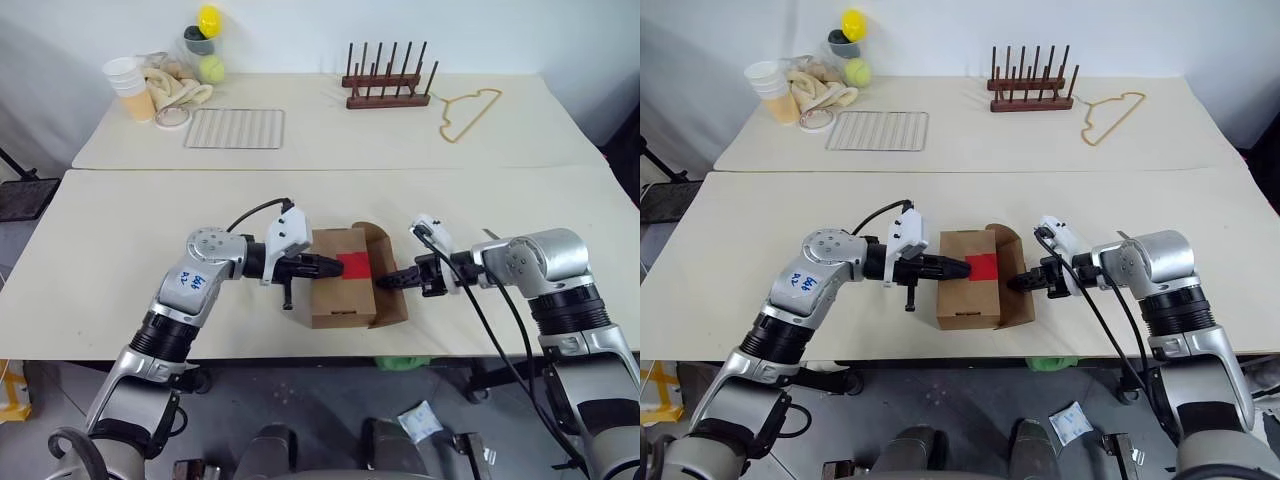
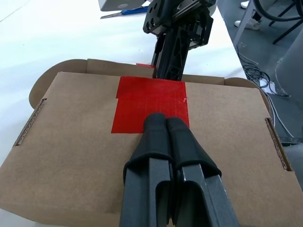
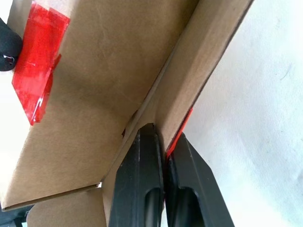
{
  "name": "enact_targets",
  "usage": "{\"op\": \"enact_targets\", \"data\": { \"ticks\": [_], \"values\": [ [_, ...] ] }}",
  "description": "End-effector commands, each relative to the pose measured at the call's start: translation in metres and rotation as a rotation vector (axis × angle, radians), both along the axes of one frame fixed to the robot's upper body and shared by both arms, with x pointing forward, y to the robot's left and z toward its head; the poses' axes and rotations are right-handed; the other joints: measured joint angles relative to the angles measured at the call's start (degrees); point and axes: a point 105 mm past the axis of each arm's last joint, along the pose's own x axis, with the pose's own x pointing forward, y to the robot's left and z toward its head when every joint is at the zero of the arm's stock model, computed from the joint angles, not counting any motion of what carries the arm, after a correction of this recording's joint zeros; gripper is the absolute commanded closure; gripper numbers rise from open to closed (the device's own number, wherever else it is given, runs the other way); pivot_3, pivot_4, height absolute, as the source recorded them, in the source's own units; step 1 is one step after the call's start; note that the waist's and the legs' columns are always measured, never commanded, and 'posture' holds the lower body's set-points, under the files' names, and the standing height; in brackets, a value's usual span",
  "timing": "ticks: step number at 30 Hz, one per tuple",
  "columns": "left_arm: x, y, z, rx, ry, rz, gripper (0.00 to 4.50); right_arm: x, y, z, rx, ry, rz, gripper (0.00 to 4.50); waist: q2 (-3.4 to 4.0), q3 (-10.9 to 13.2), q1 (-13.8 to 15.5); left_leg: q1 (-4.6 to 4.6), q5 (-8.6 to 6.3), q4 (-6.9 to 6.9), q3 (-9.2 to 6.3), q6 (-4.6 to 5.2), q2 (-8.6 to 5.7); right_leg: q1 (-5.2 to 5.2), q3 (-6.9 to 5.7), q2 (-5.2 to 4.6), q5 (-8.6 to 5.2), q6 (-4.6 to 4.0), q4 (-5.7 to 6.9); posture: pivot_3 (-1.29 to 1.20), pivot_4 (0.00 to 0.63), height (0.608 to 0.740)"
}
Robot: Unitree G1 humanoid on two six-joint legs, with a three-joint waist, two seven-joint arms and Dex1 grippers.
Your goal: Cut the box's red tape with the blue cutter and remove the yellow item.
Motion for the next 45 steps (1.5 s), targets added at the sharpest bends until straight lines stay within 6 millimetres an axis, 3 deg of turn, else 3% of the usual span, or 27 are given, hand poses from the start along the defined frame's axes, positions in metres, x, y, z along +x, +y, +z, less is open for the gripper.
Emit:
{"op": "enact_targets", "data": {
  "ticks": [1, 4, 9, 15, 22, 28, 31, 38, 45],
  "values": [
    [-0.002, -0.006, -0.005, -0.032, 0.024, -0.006, 4.50, -0.001, -0.008, -0.001, -0.056, -0.003, -0.022, 4.45, 0.00, 0.0, 0.1, 0.00, 0.00, 0.01, 0.00, 0.00, 0.00, 0.00, 0.00, 0.00, 0.00, 0.00, 0.00, 0.00, 0.150, 0.740],
    [-0.002, -0.011, 0.001, -0.078, 0.029, -0.007, 4.50, -0.002, -0.013, 0.007, -0.070, -0.019, -0.033, 4.45, 0.00, 0.0, 0.4, -0.05, 0.00, 0.06, -0.04, 0.00, -0.02, 0.00, -0.01, -0.02, 0.00, 0.01, -0.01, 0.00, 0.150, 0.740],
    [-0.005, -0.031, 0.000, -0.136, -0.002, -0.047, 4.50, -0.007, -0.042, 0.049, -0.163, -0.091, -0.091, 4.45, 0.00, 0.0, 1.5, -0.17, 0.00, 0.10, -0.03, 0.01, -0.07, -0.06, -0.01, -0.06, 0.02, 0.03, -0.08, 0.00, 0.150, 0.740],
    [-0.001, -0.052, -0.003, -0.193, -0.035, -0.039, 4.50, -0.011, -0.061, 0.078, -0.261, -0.140, -0.147, 4.45, -0.01, 0.0, 1.5, -0.23, 0.00, 0.10, 0.01, 0.01, -0.05, -0.09, -0.02, -0.04, 0.02, 0.03, -0.18, 0.00, 0.150, 0.740],
    [0.006, -0.074, -0.008, -0.231, -0.051, -0.016, 4.50, -0.018, -0.063, 0.119, -0.322, -0.221, -0.138, 4.45, 0.00, 0.0, 1.5, -0.29, -0.01, 0.10, 0.06, 0.02, -0.06, -0.15, 0.00, -0.04, 0.02, 0.03, -0.24, 0.00, 0.150, 0.740],
    [0.006, -0.072, -0.010, -0.242, -0.046, 0.004, 4.50, -0.019, -0.062, 0.131, -0.386, -0.276, -0.138, 4.45, -0.01, 0.0, 1.6, -0.31, -0.01, 0.09, 0.06, 0.03, -0.06, -0.15, 0.00, -0.05, 0.02, 0.03, -0.26, 0.00, 0.150, 0.740],
    [0.007, -0.070, -0.011, -0.252, -0.038, 0.021, 4.50, -0.022, -0.064, 0.124, -0.507, -0.263, -0.120, 4.45, -0.01, 0.0, 1.6, -0.32, -0.02, 0.08, 0.05, 0.03, -0.06, -0.18, 0.00, -0.05, 0.02, 0.03, -0.26, 0.00, 0.150, 0.740],
    [0.006, -0.068, -0.020, -0.269, -0.005, 0.085, 4.50, -0.033, -0.052, 0.132, -0.674, -0.364, -0.027, 4.45, 0.03, 0.1, 1.6, -0.35, -0.02, 0.02, 0.05, 0.03, -0.06, -0.28, 0.02, -0.05, 0.02, 0.03, -0.26, 0.00, 0.150, 0.740],
    [0.007, -0.062, -0.023, -0.278, 0.014, 0.128, 4.50, -0.032, -0.043, 0.143, -0.656, -0.404, -0.013, 4.45, 0.03, 0.1, 1.6, -0.45, -0.02, 0.06, 0.07, 0.03, -0.06, -0.35, 0.02, -0.05, 0.02, 0.03, -0.25, 0.00, 0.150, 0.740]
  ]
}}
